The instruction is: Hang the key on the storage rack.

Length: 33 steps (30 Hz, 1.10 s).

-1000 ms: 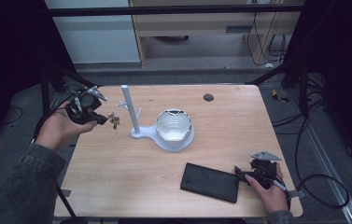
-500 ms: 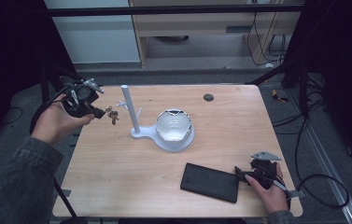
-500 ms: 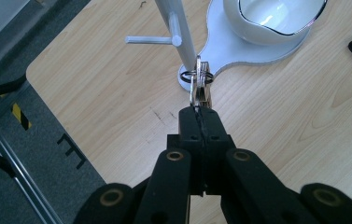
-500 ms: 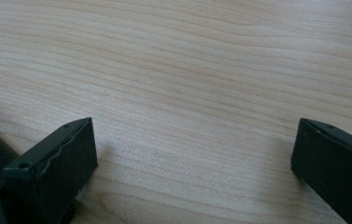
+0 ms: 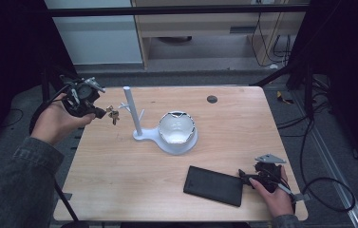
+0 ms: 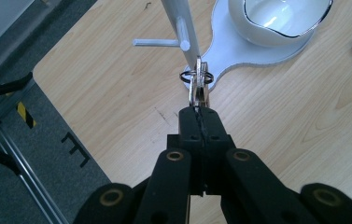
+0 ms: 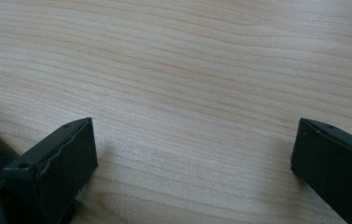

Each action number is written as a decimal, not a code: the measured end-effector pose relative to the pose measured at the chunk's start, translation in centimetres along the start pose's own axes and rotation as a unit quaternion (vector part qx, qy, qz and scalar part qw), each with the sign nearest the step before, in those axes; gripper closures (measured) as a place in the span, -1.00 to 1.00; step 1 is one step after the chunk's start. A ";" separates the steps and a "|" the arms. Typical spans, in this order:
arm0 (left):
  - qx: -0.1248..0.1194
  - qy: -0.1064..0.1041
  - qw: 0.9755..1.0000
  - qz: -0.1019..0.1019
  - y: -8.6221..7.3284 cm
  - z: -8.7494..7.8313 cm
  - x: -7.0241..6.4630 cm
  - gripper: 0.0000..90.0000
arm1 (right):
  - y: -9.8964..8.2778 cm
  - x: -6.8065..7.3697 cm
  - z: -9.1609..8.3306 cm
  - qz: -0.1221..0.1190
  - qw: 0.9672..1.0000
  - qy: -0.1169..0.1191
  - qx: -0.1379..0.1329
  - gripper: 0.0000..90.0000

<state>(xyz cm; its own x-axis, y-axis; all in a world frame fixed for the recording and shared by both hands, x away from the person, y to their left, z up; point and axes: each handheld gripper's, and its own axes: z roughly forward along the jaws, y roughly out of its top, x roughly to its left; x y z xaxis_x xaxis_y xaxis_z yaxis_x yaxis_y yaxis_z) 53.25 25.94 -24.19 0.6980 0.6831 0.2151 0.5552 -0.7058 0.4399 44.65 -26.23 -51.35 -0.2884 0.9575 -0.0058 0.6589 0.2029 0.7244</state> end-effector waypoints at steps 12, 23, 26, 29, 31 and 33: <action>0.019 0.008 1.000 0.007 1.3 1.3 0.2 1.00 | 0.0 0.0 0.0 0.000 1.000 0.000 0.000 -0.99; 0.021 0.008 1.000 0.013 1.9 2.0 0.0 1.00 | 0.0 0.0 0.0 0.000 1.000 0.000 0.000 -0.99; 0.021 0.008 1.000 0.012 2.0 2.1 0.0 1.00 | 0.0 0.0 0.0 0.000 1.000 0.000 0.000 -0.99; 0.021 0.009 1.000 0.009 2.0 2.3 0.2 1.00 | 0.0 0.0 0.0 0.001 1.000 0.000 0.000 -0.99; 0.018 0.009 1.000 0.004 2.0 2.4 0.3 1.00 | 0.0 0.0 0.0 0.001 1.000 0.000 0.000 -0.99; 0.015 0.010 1.000 0.002 2.0 2.6 0.3 1.00 | 0.0 0.0 0.0 0.001 1.000 0.000 0.000 -0.99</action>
<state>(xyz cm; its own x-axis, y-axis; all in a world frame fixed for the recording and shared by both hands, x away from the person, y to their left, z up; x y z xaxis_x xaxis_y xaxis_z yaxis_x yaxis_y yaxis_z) 55.76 24.25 -25.47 0.6921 0.6829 0.2338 0.5657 -0.7143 0.4120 44.64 -26.22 -51.35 -0.2877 0.9577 -0.0045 0.6596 0.2015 0.7241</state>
